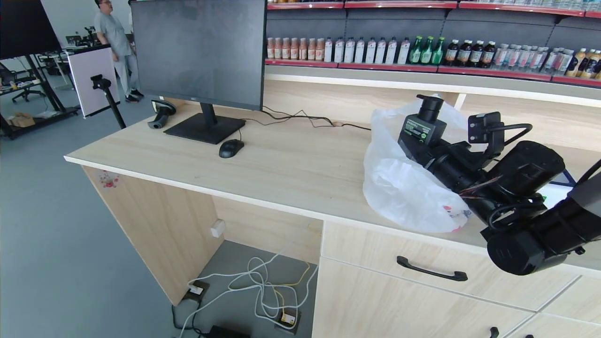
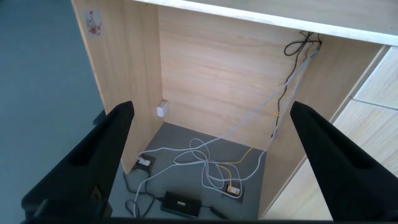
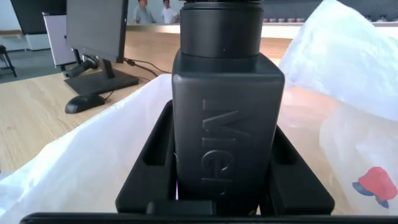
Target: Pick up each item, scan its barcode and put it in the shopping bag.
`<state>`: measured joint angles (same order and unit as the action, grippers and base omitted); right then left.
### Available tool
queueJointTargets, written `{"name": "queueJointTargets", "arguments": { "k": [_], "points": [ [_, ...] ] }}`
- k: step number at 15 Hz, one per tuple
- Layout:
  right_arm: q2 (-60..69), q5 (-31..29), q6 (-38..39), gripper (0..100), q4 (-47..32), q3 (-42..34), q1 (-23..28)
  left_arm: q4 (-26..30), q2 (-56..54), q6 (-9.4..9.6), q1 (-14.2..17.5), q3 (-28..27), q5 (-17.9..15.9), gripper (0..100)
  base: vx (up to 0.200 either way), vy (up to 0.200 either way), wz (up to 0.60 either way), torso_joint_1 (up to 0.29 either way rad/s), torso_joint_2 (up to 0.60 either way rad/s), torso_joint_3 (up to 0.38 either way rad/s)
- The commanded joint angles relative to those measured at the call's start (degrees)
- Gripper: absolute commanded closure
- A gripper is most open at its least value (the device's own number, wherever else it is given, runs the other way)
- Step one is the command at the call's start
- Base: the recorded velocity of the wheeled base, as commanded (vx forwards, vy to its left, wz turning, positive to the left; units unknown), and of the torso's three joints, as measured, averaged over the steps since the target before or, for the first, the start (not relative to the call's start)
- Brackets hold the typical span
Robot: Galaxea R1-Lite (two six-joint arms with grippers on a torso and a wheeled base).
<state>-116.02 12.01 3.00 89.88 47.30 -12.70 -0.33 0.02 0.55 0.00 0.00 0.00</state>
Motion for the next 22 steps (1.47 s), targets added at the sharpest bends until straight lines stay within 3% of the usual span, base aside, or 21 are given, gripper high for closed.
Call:
{"name": "queueJointTargets", "arguments": {
  "k": [1, 22],
  "points": [
    [-2.55, 0.03, -0.01, 100, 0.12, 0.25, -0.04, -0.02, 0.06, -0.02, 0.0, 0.0, 0.0, 0, 0.0, 0.0, 0.0, 0.0, 0.0, 0.0],
    [-10.28, 0.03, 0.08, 100, 0.12, -0.72, -1.27, -0.02, 0.06, -0.02, 0.0, 0.0, 0.0, 0, 0.0, 0.0, 0.0, 0.0, 0.0, 0.0]
  ]
}}
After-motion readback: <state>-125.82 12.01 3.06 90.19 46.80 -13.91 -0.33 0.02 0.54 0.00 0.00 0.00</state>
